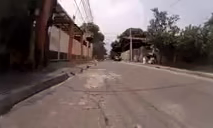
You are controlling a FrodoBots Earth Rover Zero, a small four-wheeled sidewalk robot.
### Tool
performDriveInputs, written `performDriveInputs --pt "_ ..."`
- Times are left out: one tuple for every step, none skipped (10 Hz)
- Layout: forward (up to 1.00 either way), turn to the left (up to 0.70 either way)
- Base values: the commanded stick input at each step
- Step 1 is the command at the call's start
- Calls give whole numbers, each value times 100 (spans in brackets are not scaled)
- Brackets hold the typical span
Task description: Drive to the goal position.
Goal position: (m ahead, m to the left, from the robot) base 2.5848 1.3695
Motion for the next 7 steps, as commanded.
performDriveInputs --pt "85 0" --pt "85 0" --pt "85 0" --pt "85 0" --pt "85 0" --pt "85 0" --pt "85 0"
